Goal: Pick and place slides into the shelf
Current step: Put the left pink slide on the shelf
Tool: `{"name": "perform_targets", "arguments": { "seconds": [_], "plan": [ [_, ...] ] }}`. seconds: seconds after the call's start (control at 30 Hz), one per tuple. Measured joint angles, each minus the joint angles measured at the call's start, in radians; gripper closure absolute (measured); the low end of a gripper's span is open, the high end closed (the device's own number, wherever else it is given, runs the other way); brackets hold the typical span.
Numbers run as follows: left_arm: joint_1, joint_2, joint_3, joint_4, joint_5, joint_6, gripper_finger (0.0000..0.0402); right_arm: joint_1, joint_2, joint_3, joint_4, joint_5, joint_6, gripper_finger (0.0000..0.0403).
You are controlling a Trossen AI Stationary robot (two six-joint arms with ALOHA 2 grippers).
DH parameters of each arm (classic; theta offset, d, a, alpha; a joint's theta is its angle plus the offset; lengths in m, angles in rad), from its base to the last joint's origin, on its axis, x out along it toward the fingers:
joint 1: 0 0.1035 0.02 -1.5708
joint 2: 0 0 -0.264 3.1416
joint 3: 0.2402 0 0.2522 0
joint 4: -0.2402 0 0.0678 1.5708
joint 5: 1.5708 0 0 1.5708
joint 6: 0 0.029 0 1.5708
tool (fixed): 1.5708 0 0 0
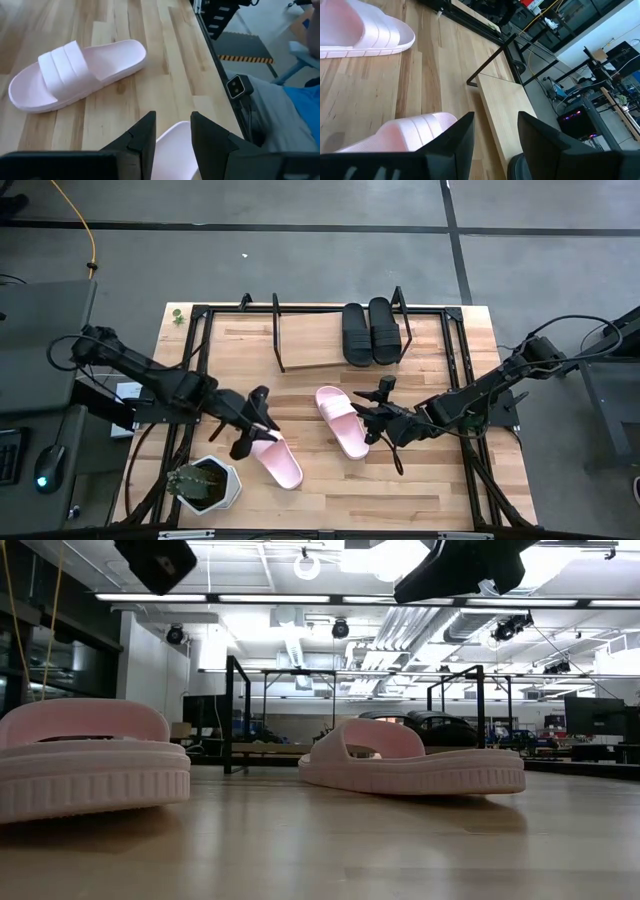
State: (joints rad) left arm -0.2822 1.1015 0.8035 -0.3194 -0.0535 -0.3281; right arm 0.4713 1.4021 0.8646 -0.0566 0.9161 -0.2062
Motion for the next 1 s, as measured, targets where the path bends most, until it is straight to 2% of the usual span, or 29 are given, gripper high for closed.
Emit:
{"name": "perform_targets", "arguments": {
  "seconds": [0.23, 0.4, 0.63, 0.83, 1.0],
  "plan": [
    [-0.073, 0.021, 0.045, -0.125, -0.157, -0.102, 0.0293, 0.0, 0.0, 0.0, 0.0, 0.011, -0.025, 0.026],
    [-0.088, 0.076, 0.094, -0.221, -0.194, -0.172, 0.0293, 0.0, 0.0, 0.0, 0.0, 0.053, -0.047, 0.026],
    [-0.085, 0.13, 0.107, -0.286, -0.17, -0.148, 0.0293, -0.013, 0.0, 0.0, 0.003, 0.014, -0.03, 0.026],
    [-0.084, 0.123, 0.107, -0.394, -0.297, -0.16, 0.0293, -0.028, 0.0, -0.001, -0.002, -0.011, -0.014, 0.026],
    [-0.069, 0.123, 0.097, -0.416, -0.322, -0.174, 0.0293, -0.027, 0.0, -0.001, -0.001, -0.012, -0.018, 0.026]
  ]
}}
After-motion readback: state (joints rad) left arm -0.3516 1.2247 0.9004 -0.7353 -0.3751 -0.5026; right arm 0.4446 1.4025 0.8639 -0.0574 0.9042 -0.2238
